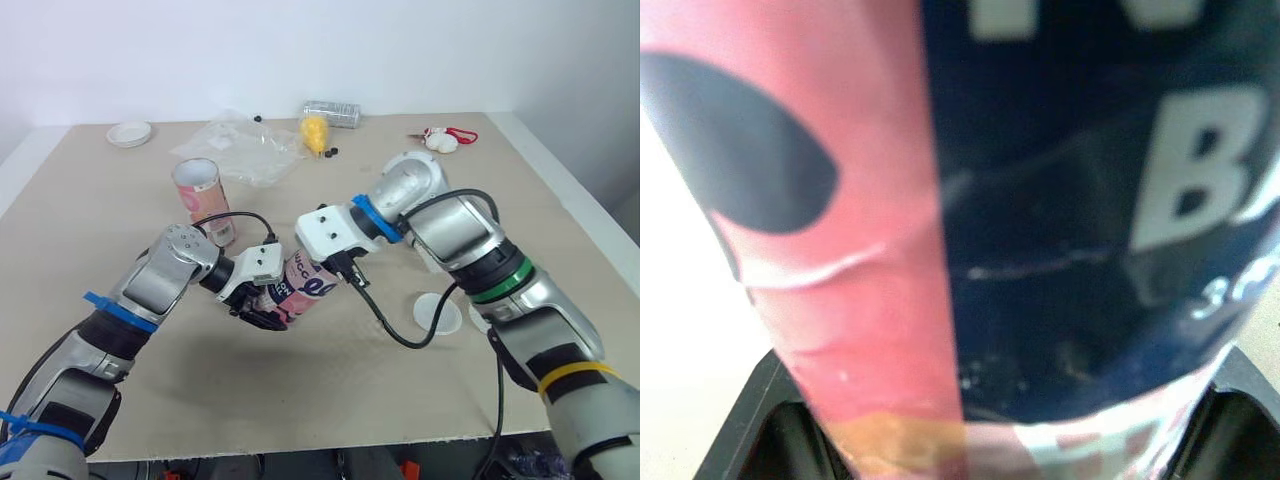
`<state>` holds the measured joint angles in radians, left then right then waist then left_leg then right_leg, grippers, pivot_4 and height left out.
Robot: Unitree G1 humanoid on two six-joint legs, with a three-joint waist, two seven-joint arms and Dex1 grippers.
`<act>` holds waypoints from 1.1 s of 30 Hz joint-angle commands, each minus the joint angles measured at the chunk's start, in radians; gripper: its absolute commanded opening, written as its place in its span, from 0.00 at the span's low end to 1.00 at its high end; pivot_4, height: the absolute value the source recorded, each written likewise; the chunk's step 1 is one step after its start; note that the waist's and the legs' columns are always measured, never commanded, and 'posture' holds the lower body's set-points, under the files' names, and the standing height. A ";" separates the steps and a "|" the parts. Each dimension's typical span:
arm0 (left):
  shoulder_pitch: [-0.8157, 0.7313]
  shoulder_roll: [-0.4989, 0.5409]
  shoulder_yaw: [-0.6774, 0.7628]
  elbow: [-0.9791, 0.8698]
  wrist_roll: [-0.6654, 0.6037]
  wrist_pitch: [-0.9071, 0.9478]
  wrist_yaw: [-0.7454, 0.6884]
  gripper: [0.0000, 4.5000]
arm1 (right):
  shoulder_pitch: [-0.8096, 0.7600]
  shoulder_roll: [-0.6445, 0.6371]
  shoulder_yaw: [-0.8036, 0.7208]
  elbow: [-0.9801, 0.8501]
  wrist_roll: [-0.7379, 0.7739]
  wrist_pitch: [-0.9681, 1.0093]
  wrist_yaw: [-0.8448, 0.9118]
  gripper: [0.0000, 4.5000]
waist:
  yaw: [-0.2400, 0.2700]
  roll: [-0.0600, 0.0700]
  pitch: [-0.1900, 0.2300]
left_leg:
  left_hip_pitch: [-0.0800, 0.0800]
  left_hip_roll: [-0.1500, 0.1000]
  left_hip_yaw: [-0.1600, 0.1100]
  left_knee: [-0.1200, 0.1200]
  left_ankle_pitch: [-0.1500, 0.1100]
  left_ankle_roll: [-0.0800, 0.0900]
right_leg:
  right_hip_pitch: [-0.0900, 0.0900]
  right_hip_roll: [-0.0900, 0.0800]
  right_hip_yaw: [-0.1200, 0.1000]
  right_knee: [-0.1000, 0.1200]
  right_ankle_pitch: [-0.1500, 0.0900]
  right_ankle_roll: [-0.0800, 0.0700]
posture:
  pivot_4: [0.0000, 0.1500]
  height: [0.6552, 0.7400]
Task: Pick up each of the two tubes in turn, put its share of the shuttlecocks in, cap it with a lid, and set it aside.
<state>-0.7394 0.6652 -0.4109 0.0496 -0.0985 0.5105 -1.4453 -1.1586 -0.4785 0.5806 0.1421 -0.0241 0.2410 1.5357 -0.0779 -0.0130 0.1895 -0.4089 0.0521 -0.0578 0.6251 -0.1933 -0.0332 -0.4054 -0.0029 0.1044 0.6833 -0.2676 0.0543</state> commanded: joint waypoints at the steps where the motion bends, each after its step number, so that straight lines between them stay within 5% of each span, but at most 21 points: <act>1: 0.000 -0.015 -0.012 -0.036 -0.012 -0.001 -0.001 0.68 | -0.005 0.047 0.041 0.027 -0.036 -0.033 -0.006 0.01 | -0.002 0.000 0.000 | 0.001 0.000 0.000 0.000 0.000 0.000 | 0.000 0.000 0.000 0.001 0.000 0.000 | 1.00 1.00; 9: 0.002 -0.015 -0.007 -0.032 -0.013 0.003 0.007 0.68 | -0.010 0.037 -0.017 0.029 0.003 -0.020 0.041 0.01 | -0.003 0.000 0.000 | 0.002 0.001 0.000 0.000 0.001 0.000 | 0.000 0.002 0.001 0.001 0.002 -0.001 | 1.00 1.00; 24: 0.045 0.000 0.020 -0.023 -0.015 -0.037 0.038 0.68 | 0.138 -0.266 -0.364 -0.184 0.335 0.284 0.024 0.01 | 0.006 0.000 0.000 | -0.005 -0.002 0.000 0.000 0.000 0.000 | -0.002 -0.002 0.000 -0.001 0.000 -0.001 | 1.00 1.00; 33: 0.146 -0.117 0.145 -0.007 -0.052 -0.149 0.241 0.68 | 0.359 -0.318 -0.668 -0.292 0.517 0.501 -0.229 0.01 | 0.015 -0.001 0.001 | -0.005 -0.002 0.000 0.002 0.000 0.000 | -0.001 -0.003 0.000 -0.002 0.000 0.003 | 1.00 1.00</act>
<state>-0.5960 0.5551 -0.2995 0.0451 -0.1388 0.3867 -1.2457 -0.7994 -0.7882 -0.0174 -0.1072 0.4522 0.7111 1.3574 -0.0629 -0.0136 0.1901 -0.4145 0.0499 -0.0576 0.6287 -0.1933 -0.0334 -0.4069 -0.0063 0.1047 0.6817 -0.2667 0.0579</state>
